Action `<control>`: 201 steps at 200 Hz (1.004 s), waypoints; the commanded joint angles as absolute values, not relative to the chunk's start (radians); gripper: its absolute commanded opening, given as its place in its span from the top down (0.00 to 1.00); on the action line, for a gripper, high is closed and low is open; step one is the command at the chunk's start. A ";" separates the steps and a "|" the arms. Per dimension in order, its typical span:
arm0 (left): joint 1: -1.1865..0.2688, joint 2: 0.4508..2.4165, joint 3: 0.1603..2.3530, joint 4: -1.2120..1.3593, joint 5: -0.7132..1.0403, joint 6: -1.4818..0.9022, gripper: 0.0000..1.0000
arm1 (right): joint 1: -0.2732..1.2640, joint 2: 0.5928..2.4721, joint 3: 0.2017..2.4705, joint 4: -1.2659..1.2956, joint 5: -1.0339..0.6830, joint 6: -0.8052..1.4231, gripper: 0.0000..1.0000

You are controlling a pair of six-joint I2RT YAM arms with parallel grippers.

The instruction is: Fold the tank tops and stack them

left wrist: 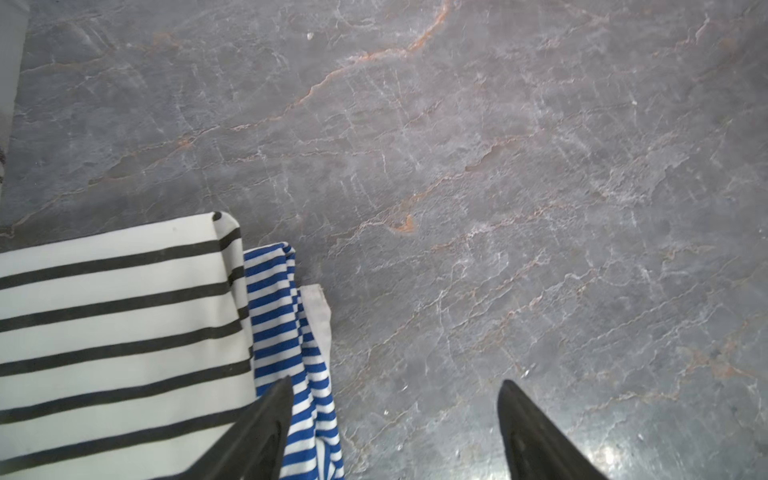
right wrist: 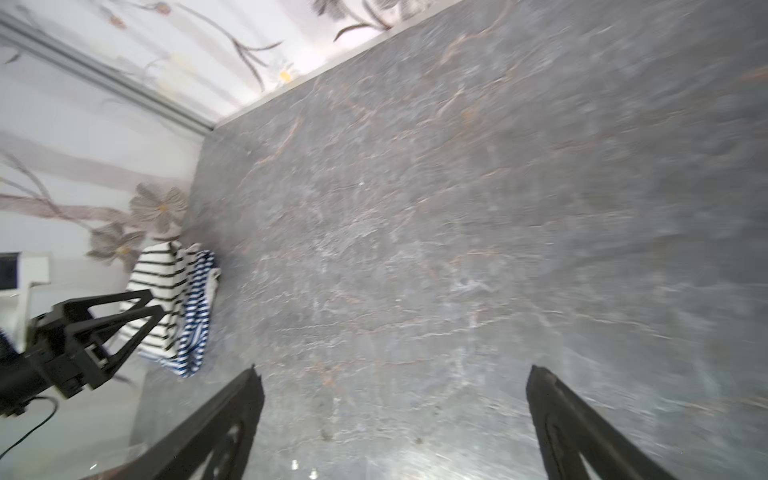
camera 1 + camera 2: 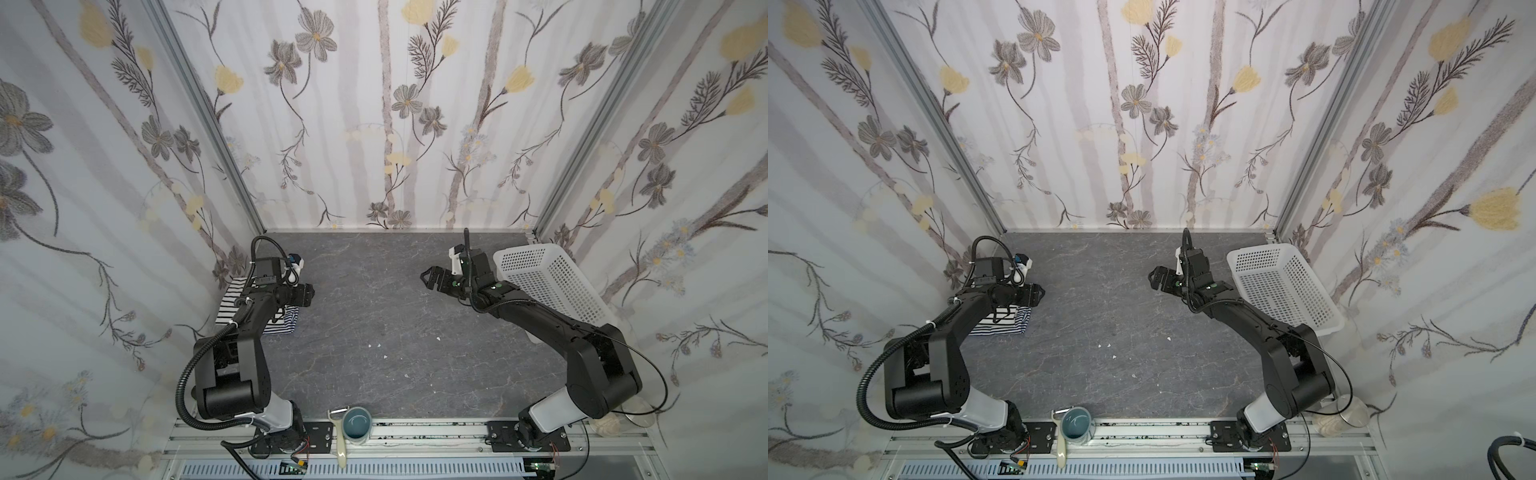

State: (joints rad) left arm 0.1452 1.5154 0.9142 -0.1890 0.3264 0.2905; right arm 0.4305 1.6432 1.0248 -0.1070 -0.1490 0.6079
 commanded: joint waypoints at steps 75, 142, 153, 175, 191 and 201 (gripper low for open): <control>0.040 1.465 0.586 0.578 0.253 0.090 0.00 | 0.244 1.267 0.666 0.115 0.312 0.266 0.00; 0.033 1.516 0.442 0.879 0.286 0.045 0.00 | 0.141 1.232 0.483 0.365 0.163 0.126 0.00; 0.033 1.506 0.420 0.916 0.293 0.033 0.00 | 0.120 1.226 0.450 0.420 0.165 0.115 0.00; 0.026 1.493 0.390 0.971 0.291 0.022 0.00 | 0.080 1.237 0.394 0.519 0.129 0.079 0.00; 0.010 1.505 0.333 1.091 0.288 0.042 0.00 | 0.067 1.255 0.360 0.588 0.123 0.047 0.00; 0.005 1.518 0.328 1.112 0.279 0.039 0.00 | 0.060 1.267 0.336 0.637 0.119 0.033 0.00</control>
